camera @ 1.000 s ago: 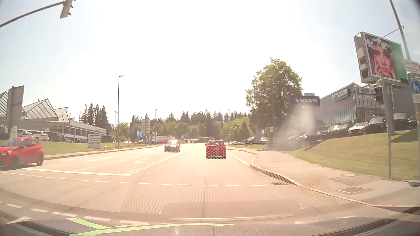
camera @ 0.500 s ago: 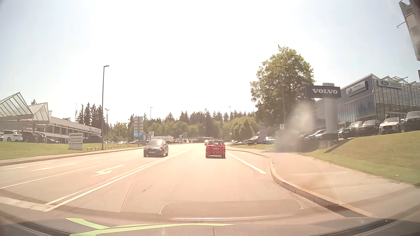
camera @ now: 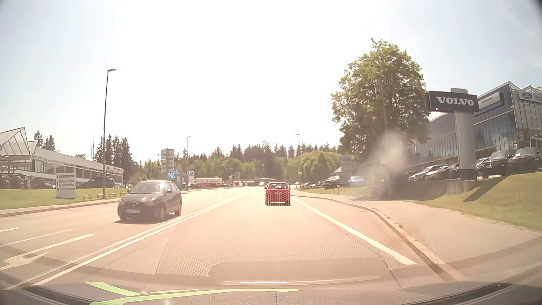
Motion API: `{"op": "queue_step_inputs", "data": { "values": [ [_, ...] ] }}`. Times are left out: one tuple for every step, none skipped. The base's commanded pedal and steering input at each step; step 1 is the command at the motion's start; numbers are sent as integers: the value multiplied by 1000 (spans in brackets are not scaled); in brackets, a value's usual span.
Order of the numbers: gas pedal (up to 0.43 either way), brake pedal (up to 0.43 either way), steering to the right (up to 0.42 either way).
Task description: Follow the waypoints while adhering to traffic rules and regulations
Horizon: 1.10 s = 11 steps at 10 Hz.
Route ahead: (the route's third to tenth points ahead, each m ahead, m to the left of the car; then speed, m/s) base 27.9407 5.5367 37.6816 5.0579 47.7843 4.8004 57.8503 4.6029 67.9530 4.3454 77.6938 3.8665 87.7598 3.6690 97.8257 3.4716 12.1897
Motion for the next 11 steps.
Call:
{"op": "queue_step_inputs", "data": {
  "values": [
    [197,0,-2],
    [197,0,-2],
    [197,0,-2],
    [189,0,-2],
    [177,0,-2],
    [177,0,-2],
    [177,0,-2],
    [169,0,-2],
    [169,0,-2],
    [169,0,-2],
    [169,0,-2]
  ]
}}
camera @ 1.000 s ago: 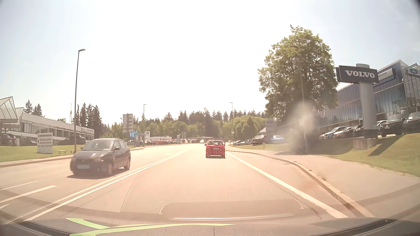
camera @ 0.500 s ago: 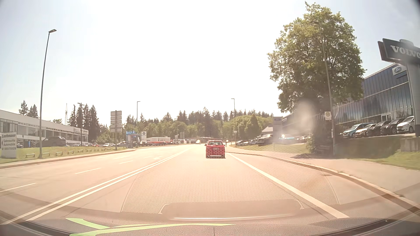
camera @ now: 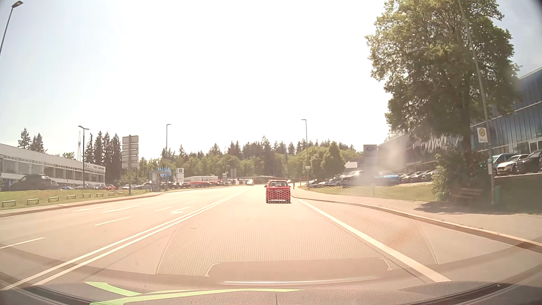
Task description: Follow the waypoints while adhering to traffic rules and regulations
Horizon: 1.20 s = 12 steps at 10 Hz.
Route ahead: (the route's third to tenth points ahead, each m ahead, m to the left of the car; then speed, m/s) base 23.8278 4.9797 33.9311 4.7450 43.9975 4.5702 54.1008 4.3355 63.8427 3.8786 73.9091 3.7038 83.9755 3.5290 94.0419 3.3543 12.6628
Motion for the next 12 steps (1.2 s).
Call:
{"op": "queue_step_inputs", "data": {
  "values": [
    [157,0,-2],
    [157,0,-1],
    [157,0,-2],
    [150,0,-2],
    [150,0,-2],
    [150,0,-2],
    [150,0,-2],
    [150,0,-1],
    [150,0,-2],
    [150,0,-2],
    [150,0,-1],
    [150,0,-2]
  ]
}}
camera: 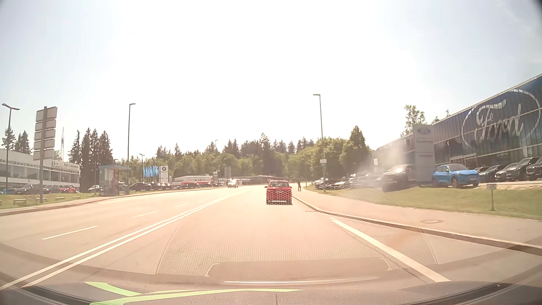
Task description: Follow the waypoints while adhering to traffic rules and regulations
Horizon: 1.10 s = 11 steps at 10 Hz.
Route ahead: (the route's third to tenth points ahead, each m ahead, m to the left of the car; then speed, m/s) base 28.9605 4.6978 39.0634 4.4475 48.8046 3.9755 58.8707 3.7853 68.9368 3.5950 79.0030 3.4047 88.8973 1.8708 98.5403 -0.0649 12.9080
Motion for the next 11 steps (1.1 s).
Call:
{"op": "queue_step_inputs", "data": {
  "values": [
    [150,0,-1],
    [150,0,-1],
    [138,0,-2],
    [130,0,-1],
    [130,0,-2],
    [118,0,-2],
    [118,0,-2],
    [118,0,-2],
    [110,0,-1],
    [110,0,-2],
    [110,0,-2]
  ]
}}
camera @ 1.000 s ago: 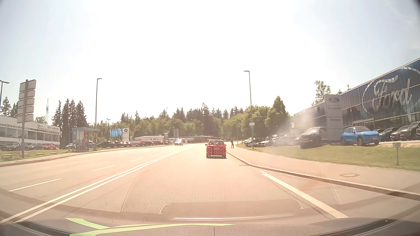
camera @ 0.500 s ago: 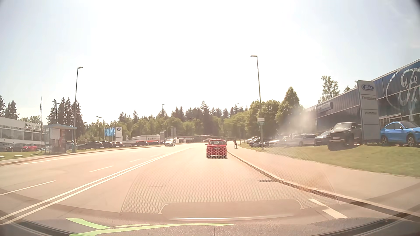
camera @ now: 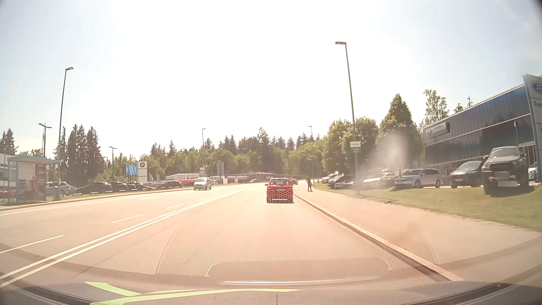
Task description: Follow the waypoints while adhering to traffic rules and regulations
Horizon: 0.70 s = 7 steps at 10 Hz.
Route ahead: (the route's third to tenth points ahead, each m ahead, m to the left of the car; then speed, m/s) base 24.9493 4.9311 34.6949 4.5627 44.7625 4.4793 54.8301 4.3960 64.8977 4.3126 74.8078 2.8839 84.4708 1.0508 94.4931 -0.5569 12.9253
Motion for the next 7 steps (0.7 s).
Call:
{"op": "queue_step_inputs", "data": {
  "values": [
    [110,0,-2],
    [110,0,-2],
    [110,0,-2],
    [98,0,-2],
    [87,0,-2],
    [87,0,-2],
    [87,0,-2]
  ]
}}
